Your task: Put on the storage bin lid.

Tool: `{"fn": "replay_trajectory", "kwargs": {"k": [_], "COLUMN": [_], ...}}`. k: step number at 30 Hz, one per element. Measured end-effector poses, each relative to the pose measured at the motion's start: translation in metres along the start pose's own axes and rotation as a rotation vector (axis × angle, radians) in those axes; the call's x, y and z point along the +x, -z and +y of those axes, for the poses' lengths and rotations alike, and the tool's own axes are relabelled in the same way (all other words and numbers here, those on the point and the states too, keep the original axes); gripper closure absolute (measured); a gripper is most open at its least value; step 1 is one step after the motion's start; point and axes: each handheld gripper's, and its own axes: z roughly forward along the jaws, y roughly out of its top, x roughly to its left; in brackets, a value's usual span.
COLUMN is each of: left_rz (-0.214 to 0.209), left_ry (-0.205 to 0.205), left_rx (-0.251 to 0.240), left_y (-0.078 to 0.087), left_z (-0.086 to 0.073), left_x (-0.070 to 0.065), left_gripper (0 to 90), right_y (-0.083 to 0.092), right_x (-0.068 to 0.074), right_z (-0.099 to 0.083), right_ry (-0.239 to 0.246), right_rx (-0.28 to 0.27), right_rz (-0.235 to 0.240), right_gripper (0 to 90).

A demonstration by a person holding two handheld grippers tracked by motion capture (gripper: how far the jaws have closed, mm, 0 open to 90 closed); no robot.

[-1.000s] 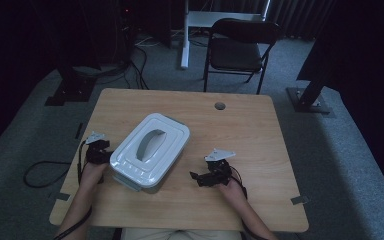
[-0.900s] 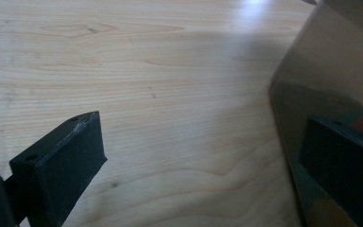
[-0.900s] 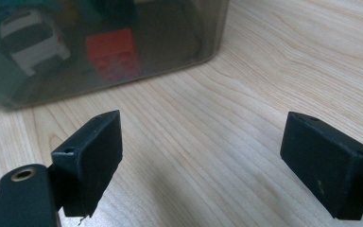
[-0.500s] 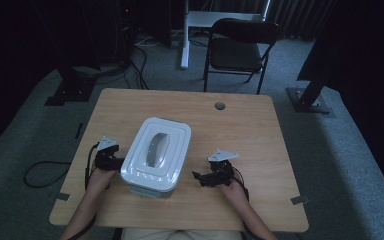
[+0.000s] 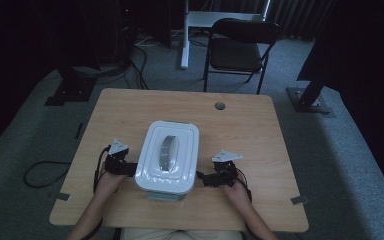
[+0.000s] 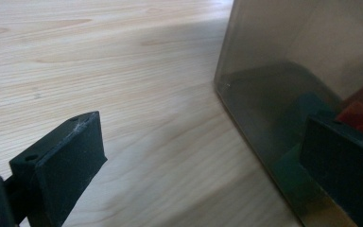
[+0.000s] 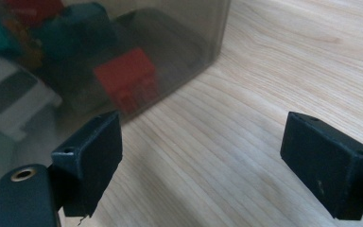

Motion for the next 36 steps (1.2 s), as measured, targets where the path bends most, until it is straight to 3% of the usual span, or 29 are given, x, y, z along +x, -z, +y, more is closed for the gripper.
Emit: {"fn": "replay_trajectory", "kwargs": {"k": [21, 36], "left_rz": [-0.064, -0.095], "left_ry": [-0.071, -0.094], "left_rx": [0.026, 0.038], "left_y": [-0.022, -0.033], "left_z": [0.013, 0.018], "left_x": [-0.044, -0.062], "left_gripper": [2.0, 2.0], "right_y": [0.025, 0.034], "right_x": [-0.027, -0.042], "right_z": [-0.017, -0.026], "right_ry": [-0.012, -0.028], "right_rx": [0.018, 0.038], "right_rz": [-0.073, -0.115], "right_gripper": [13.4, 14.2]}}
